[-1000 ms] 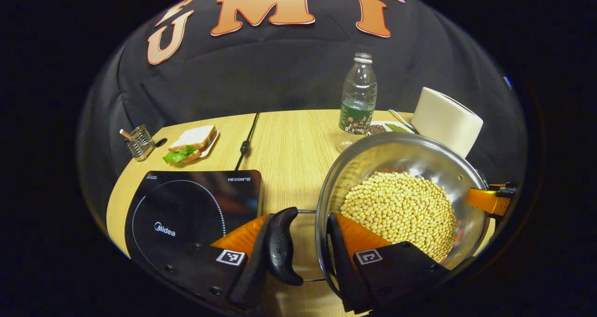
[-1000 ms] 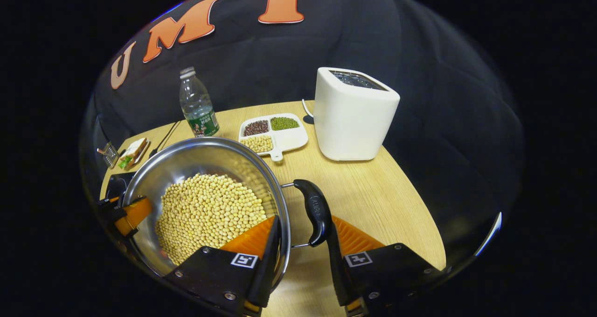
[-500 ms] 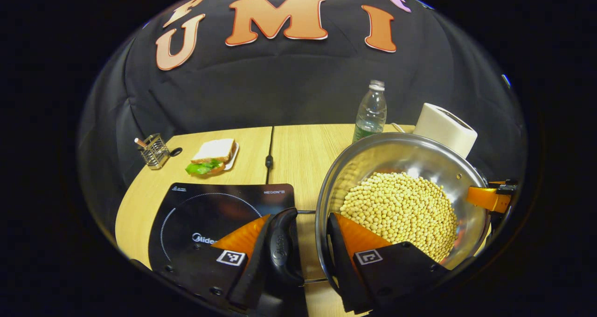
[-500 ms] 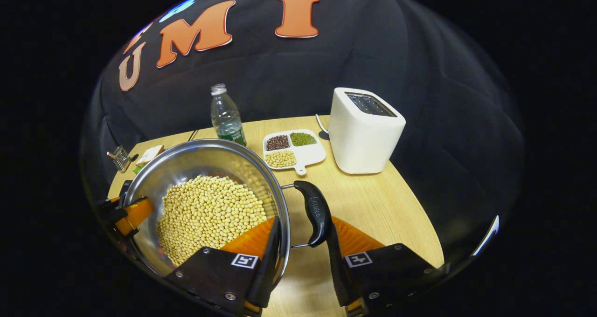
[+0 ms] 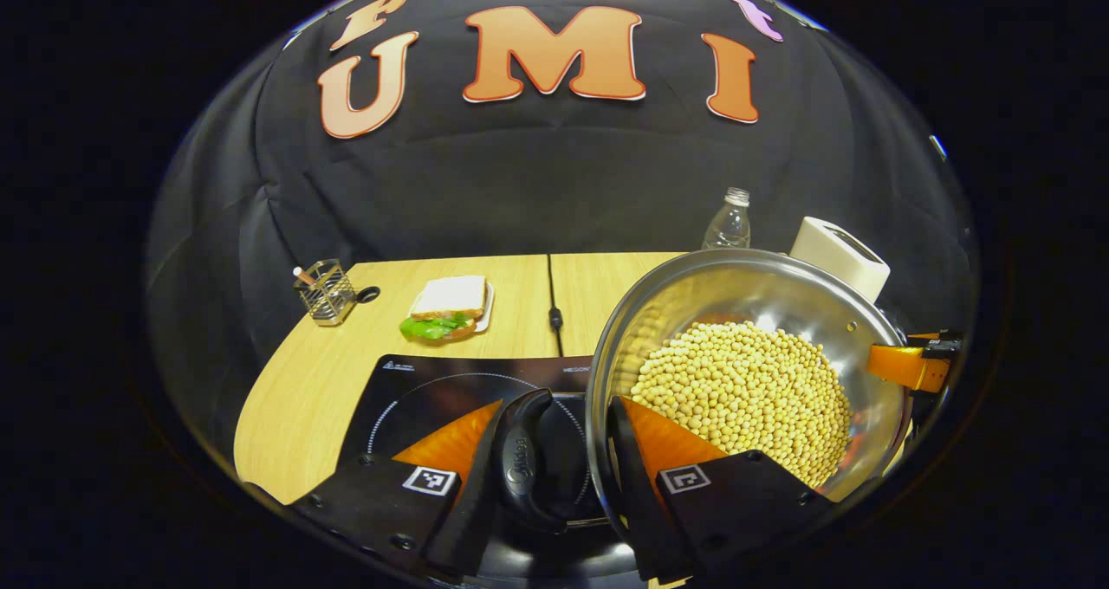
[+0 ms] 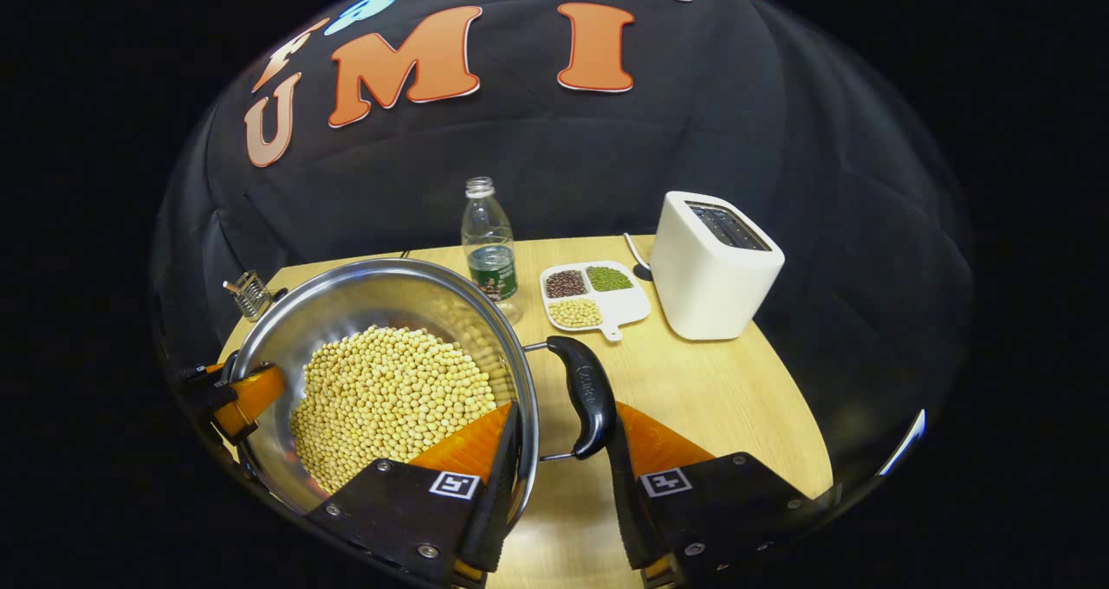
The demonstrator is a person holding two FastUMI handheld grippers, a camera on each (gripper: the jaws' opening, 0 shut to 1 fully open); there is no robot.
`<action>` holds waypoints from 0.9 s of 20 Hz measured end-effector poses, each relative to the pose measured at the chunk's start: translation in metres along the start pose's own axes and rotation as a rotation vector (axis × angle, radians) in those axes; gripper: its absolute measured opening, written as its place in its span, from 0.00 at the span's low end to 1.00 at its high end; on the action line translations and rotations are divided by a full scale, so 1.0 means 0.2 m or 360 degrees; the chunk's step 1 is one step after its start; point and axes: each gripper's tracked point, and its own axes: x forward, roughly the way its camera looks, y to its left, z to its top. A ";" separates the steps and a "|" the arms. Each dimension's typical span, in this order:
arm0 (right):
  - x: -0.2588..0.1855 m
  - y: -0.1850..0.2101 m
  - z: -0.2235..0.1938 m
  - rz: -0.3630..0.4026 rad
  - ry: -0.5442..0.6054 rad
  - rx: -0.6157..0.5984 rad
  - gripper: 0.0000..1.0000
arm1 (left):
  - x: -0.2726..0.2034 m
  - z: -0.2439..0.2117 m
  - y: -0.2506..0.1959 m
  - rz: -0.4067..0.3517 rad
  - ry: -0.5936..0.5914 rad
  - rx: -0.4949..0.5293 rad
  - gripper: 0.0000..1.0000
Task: First push the handle of the pot to place it horizontally, then grasp the pot with both hands and set it on the induction cooktop.
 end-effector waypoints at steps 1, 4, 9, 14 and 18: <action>-0.01 0.04 0.00 0.0011 -0.0002 -0.0004 0.53 | -0.01 0.00 0.03 0.0013 -0.0004 -0.0007 0.71; -0.03 0.13 0.02 0.0038 -0.0011 -0.0014 0.53 | -0.04 0.00 0.13 0.0038 -0.0007 -0.0022 0.71; -0.04 0.26 0.04 0.0074 -0.0017 -0.0055 0.53 | -0.09 -0.01 0.31 0.0072 -0.0010 -0.0070 0.73; -0.05 0.47 0.07 0.0118 -0.0020 -0.0090 0.53 | -0.11 0.00 0.48 0.0116 -0.0013 -0.0101 0.71; -0.03 0.60 0.07 0.0159 -0.0033 -0.0102 0.53 | -0.14 -0.01 0.62 0.0160 0.0005 -0.0123 0.71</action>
